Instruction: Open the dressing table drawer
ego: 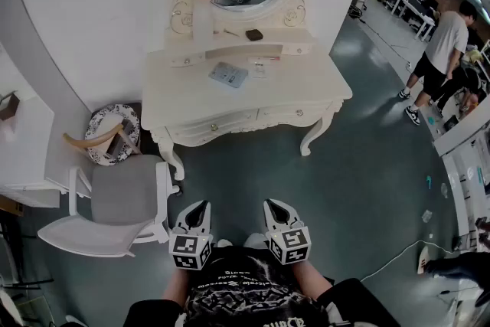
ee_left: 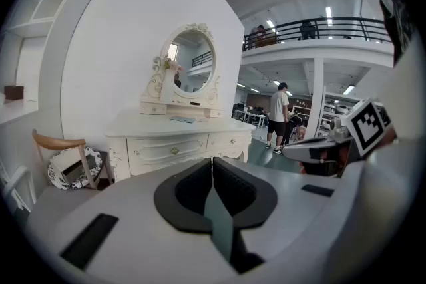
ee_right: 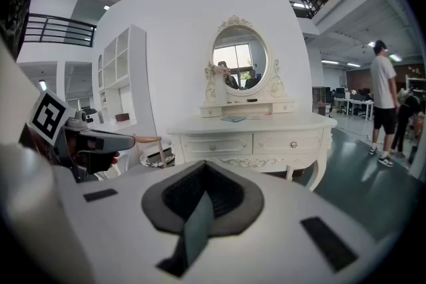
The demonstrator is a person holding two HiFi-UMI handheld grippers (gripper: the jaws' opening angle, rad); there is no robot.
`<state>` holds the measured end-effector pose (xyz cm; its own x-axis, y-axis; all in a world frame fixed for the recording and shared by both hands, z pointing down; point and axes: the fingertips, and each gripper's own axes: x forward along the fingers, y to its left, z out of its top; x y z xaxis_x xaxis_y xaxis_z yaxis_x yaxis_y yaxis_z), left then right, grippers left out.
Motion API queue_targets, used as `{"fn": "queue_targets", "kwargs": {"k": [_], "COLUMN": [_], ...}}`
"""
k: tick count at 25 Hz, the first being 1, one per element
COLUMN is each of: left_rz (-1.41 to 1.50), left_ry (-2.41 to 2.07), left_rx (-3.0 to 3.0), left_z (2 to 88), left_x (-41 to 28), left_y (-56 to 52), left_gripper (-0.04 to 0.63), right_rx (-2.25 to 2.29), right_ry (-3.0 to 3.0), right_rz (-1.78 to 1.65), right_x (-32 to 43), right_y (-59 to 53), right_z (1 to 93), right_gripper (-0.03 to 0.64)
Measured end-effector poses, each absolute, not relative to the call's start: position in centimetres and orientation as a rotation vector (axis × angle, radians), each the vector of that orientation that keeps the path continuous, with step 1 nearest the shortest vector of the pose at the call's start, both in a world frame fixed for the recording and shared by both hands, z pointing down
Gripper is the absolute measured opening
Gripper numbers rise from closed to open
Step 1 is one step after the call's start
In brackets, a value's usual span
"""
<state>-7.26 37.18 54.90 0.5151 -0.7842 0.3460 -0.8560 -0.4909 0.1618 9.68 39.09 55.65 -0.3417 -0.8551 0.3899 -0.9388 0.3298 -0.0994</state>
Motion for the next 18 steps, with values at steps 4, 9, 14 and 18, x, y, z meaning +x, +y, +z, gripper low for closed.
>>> {"fn": "queue_targets", "kwargs": {"k": [4,9,14,18], "left_rz": [0.328,0.309,0.292,0.280], "left_ry": [-1.373,-1.378,-1.399,-1.447], "left_rx": [2.452,2.429,2.406,2.377], "left_z": [54.7,54.6,54.7,54.8], "left_x": [-7.5,-8.1,-8.6,-9.4], "left_y": [37.3,37.5,37.3,36.5], "left_gripper": [0.021,0.021,0.021,0.021], "right_rx": [1.585,1.604,1.611,1.607], "right_ry": [-2.320,-2.316,-2.335,-2.354], "right_rz": [0.449,0.446,0.450,0.446], "right_x": [9.2,9.4,9.3,9.2], "right_y": [39.3,39.1,38.5,37.1], "right_z": [55.9,55.5,55.6,55.5], "right_gripper": [0.009,0.009,0.009,0.009]}}
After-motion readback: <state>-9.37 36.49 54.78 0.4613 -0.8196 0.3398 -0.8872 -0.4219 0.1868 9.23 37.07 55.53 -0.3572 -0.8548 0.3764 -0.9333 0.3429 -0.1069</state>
